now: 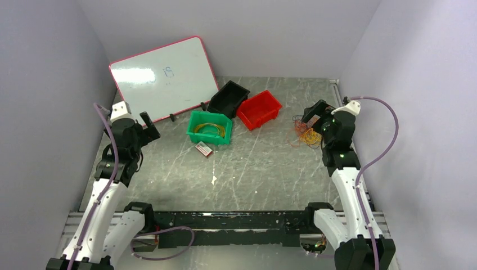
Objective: Untangle the cables
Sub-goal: Pick up the cable at the center of the board.
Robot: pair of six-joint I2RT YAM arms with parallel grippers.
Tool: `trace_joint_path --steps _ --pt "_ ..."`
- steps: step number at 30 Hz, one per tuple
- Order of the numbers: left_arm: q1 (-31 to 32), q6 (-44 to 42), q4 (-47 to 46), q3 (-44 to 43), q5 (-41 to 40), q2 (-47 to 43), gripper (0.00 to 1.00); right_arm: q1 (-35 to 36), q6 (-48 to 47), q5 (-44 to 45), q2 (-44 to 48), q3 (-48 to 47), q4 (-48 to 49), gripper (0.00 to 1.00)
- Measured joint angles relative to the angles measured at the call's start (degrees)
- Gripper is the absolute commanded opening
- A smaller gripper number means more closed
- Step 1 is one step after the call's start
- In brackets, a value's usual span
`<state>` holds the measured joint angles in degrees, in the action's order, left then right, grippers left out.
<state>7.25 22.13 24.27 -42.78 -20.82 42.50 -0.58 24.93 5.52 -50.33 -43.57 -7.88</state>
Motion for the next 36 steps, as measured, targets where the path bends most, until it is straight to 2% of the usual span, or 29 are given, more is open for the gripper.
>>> trace_joint_path --steps 14,22,29,36 --pt "-0.8 1.2 1.4 -1.1 2.3 0.3 1.00 -0.8 4.8 2.7 -1.6 -0.2 -0.6 1.00" --pt "-0.8 1.7 1.8 -1.8 3.0 0.4 1.00 -0.9 5.9 5.3 -3.9 -2.5 -4.3 1.00" --pt "-0.9 1.7 1.8 -2.1 4.5 1.3 1.00 -0.9 5.2 10.8 -15.8 -9.6 -10.9 1.00" --pt "-1.1 1.7 1.8 -2.1 7.0 2.4 1.00 -1.0 2.9 10.4 -28.2 -10.8 -11.9 1.00"
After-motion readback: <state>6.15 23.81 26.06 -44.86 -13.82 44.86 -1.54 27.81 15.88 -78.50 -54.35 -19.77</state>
